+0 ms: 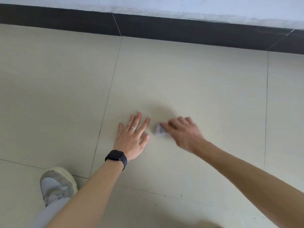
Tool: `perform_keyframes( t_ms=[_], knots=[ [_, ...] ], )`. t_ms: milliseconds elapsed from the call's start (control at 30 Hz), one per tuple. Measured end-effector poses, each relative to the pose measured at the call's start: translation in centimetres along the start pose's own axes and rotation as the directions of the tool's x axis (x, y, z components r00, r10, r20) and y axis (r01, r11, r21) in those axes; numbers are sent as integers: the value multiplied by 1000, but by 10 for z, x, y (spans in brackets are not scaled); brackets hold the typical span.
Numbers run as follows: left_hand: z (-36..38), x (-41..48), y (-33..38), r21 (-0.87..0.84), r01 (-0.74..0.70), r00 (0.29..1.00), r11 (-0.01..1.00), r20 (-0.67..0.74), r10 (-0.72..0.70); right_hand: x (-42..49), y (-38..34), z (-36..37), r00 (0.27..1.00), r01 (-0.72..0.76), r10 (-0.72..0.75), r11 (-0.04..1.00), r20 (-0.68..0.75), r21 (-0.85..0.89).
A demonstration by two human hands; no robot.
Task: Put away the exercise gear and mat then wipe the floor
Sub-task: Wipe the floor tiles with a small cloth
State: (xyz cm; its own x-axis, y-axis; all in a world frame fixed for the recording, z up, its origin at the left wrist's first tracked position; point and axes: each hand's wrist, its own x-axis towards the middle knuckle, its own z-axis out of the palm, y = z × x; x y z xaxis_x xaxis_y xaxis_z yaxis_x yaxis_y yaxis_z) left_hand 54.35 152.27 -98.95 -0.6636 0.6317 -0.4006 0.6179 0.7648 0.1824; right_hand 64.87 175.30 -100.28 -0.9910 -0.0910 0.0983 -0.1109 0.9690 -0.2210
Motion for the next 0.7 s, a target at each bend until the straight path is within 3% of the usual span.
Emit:
perform_keyframes(
  t_ms=[67, 133, 200, 267, 300, 367, 433, 500, 533, 567, 600, 633, 667, 700],
  knots=[
    [1, -1, -3, -12, -18, 1000, 1000, -3, 18, 27, 29, -12, 919, -391, 392, 920, -44, 23],
    [0, -2, -1, -12, -13, 1000, 1000, 17, 13, 26, 22, -11, 870, -489, 490, 872, -52, 35],
    [-2, -2, 2, -4, -5, 1000, 1000, 11, 5, 2, -7, -5, 950, -306, 310, 948, -34, 83],
    [-6, 0, 0, 45, -11, 1000, 999, -18, 12, -31, -42, 0, 993, 43, -58, 987, 99, 153],
    [-10, 2, -3, 72, -31, 998, 997, -51, 35, -42, -54, -1, 954, 208, -238, 963, 184, 173],
    [-17, 11, -13, 88, -112, 984, 990, -127, 122, -41, -49, -2, 847, 447, -484, 873, 219, 197],
    [-25, 25, -22, 91, -184, 962, 979, -189, 198, -9, -21, -5, 824, 518, -529, 848, 202, 107],
    [-37, 40, -25, 93, -163, 967, 982, -180, 178, 35, 18, -9, 924, 361, -354, 932, 145, -22],
    [-43, 48, -24, 80, -120, 979, 990, -155, 131, 57, 37, -13, 984, 155, -146, 985, 104, -76],
    [-49, 55, -22, 60, -69, 989, 996, -128, 76, 76, 52, -17, 991, -113, 120, 988, 61, -101],
    [-52, 62, -21, 44, -30, 994, 999, -100, 34, 91, 61, -18, 921, -386, 389, 920, 29, -69],
    [-56, 69, -21, 39, -8, 997, 999, -71, 11, 100, 62, -16, 801, -599, 599, 800, 0, -11],
    [-59, 75, -23, 37, 3, 999, 999, -42, -1, 107, 54, -13, 688, -724, 725, 689, -23, 47],
    [-62, 82, -26, 33, 9, 1000, 999, -7, -9, 111, 40, -8, 634, -766, 771, 636, -57, 90]
  ],
)
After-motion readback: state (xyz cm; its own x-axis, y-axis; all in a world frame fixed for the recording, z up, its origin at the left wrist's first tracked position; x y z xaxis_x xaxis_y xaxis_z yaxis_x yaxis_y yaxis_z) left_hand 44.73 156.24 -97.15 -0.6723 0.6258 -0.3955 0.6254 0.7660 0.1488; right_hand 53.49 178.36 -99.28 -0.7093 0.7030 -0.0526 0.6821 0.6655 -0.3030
